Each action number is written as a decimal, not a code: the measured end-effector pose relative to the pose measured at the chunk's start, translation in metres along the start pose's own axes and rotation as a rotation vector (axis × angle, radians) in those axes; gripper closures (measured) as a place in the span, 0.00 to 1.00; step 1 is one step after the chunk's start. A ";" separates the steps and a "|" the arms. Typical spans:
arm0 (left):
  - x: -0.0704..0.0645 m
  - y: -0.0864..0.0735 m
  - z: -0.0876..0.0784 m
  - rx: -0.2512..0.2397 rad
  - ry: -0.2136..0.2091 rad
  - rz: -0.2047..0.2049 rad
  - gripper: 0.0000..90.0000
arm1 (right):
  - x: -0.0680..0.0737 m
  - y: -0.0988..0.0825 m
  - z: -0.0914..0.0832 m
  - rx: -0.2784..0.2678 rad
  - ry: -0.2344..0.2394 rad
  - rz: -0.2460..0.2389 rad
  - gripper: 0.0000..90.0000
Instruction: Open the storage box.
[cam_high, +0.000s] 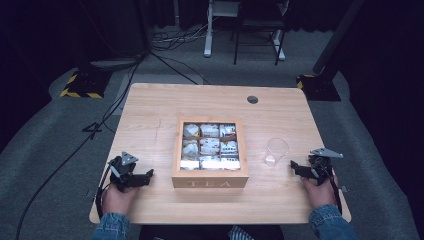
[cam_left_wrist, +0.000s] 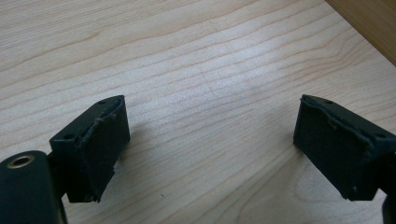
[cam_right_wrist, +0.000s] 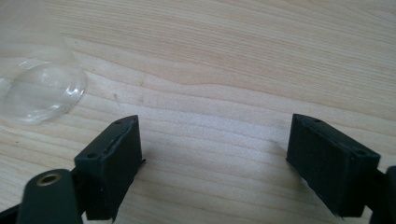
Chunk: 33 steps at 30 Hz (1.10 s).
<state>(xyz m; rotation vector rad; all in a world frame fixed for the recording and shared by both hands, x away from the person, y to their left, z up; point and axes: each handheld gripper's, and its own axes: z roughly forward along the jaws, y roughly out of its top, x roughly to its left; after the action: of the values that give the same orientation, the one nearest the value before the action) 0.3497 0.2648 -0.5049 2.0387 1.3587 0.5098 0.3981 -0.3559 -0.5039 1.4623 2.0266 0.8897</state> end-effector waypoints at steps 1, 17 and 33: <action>0.000 0.000 0.000 0.001 -0.001 0.000 0.12 | 0.000 0.000 0.000 0.000 0.000 0.000 0.20; 0.006 0.000 -0.008 0.010 -0.006 0.002 0.39 | 0.000 0.000 0.000 0.000 0.002 -0.001 0.20; -0.008 0.013 -0.047 -0.059 -0.077 -0.038 0.52 | 0.000 0.000 0.000 0.001 0.002 -0.002 0.20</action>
<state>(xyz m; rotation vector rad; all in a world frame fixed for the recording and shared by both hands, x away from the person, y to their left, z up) 0.3264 0.2670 -0.4618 1.9609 1.3185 0.4448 0.3981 -0.3559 -0.5039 1.4600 2.0296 0.8902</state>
